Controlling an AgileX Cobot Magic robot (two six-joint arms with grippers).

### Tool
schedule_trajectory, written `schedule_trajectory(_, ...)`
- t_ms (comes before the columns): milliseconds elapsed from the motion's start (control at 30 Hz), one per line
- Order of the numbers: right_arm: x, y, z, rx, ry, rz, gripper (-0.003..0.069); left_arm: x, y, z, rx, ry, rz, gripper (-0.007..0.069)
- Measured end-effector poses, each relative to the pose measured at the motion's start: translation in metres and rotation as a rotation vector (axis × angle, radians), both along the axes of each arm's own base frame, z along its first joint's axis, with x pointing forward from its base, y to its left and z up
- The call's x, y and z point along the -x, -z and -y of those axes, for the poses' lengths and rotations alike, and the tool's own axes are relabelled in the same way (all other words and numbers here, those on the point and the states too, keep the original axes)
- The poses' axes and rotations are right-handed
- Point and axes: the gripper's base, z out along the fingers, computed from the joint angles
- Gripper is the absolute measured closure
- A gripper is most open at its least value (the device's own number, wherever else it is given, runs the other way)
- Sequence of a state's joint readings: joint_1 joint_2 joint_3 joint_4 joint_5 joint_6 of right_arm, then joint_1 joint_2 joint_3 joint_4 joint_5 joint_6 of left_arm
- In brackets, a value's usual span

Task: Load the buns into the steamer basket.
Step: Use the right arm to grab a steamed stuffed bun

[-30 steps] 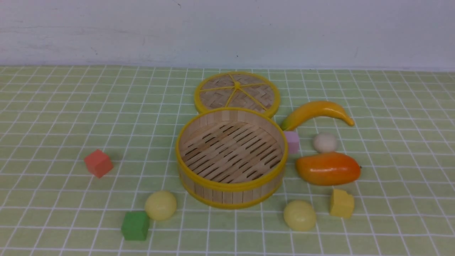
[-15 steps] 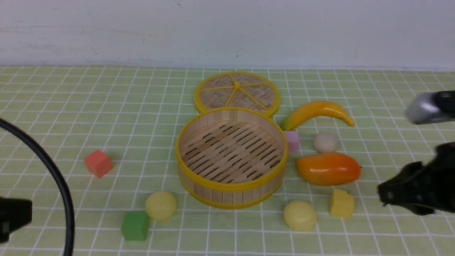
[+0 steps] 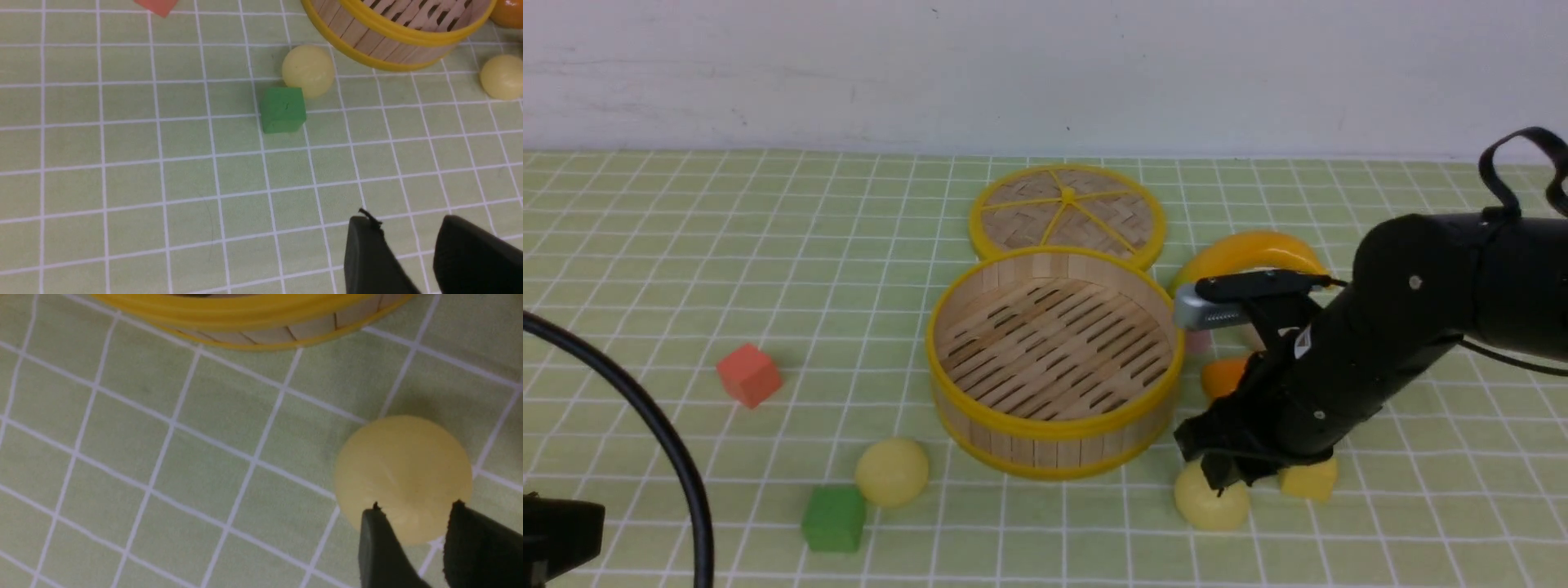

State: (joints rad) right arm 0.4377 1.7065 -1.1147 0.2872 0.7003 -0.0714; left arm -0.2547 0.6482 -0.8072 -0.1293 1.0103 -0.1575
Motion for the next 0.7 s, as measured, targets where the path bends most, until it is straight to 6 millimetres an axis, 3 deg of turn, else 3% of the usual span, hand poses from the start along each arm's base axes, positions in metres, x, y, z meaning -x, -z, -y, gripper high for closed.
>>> schedule_trajectory(167,-0.006,0.001,-0.002,-0.013,0.014,0.046,0.0418,0.0,0.0,0.0,0.001,0.0,0.003,0.0386)
schedule_trajectory(433,-0.013,0.034,-0.004,0.034,0.007,-0.023,0.043,0.0,0.0,0.0,0.001,0.0,0.004,0.0386)
schedule_trajectory(533,-0.014,0.033,-0.005,0.033,0.006,-0.019,0.0502,0.0,0.0,0.0,0.0,-0.001,0.005,0.0386)
schedule_trajectory(633,-0.014,0.029,-0.005,0.026,0.007,-0.014,0.0625,0.0,0.0,0.0,0.0,-0.001,0.005,0.0386)
schedule_trajectory(700,-0.013,0.022,-0.004,0.021,0.004,-0.006,0.0657,0.0,0.0,0.0,0.0,-0.001,0.005,0.0386)
